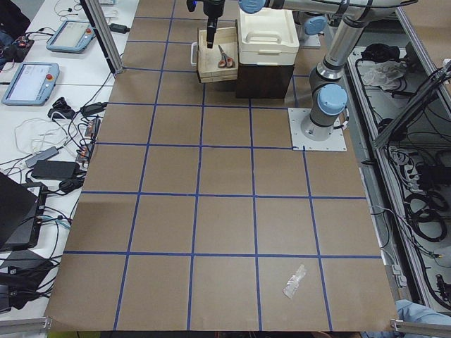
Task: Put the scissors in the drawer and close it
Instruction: 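Open the right gripper and raise it away from the drawer, then move the left gripper over the drawer's white handle, then push the drawer front away from the robot with the left gripper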
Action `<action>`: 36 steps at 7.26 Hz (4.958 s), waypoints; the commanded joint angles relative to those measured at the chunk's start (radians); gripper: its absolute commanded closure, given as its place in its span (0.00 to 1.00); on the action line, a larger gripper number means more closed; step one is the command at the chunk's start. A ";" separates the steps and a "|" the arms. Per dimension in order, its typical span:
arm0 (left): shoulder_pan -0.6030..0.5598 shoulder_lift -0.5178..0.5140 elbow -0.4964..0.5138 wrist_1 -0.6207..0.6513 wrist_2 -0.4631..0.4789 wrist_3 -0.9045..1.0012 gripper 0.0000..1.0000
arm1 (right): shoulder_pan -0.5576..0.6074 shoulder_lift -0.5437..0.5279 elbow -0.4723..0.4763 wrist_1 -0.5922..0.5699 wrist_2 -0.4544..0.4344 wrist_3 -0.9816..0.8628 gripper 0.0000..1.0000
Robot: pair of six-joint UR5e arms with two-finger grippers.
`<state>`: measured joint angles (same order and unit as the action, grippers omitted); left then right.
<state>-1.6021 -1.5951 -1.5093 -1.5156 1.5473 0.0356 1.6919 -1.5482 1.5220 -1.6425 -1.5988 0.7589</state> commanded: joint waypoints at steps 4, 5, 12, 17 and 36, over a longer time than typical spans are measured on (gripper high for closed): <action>-0.117 -0.340 0.230 0.064 0.002 -0.143 0.00 | -0.031 -0.050 0.001 -0.011 -0.055 -0.660 0.00; -0.143 -0.392 0.242 0.107 0.002 -0.176 0.00 | -0.037 -0.049 0.003 -0.028 -0.056 -0.737 0.00; -0.251 -0.633 0.319 0.244 -0.004 -0.330 0.00 | -0.057 -0.044 0.017 0.013 0.013 -0.660 0.00; -0.274 -0.686 0.322 0.049 -0.030 -0.315 0.00 | -0.057 -0.043 0.018 0.013 0.008 -0.665 0.00; -0.278 -0.628 0.324 -0.081 -0.081 -0.413 0.00 | -0.054 -0.043 0.020 0.007 0.008 -0.664 0.00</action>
<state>-1.8755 -2.2432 -1.1823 -1.5630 1.4718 -0.3768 1.6366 -1.5907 1.5410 -1.6352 -1.5913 0.0940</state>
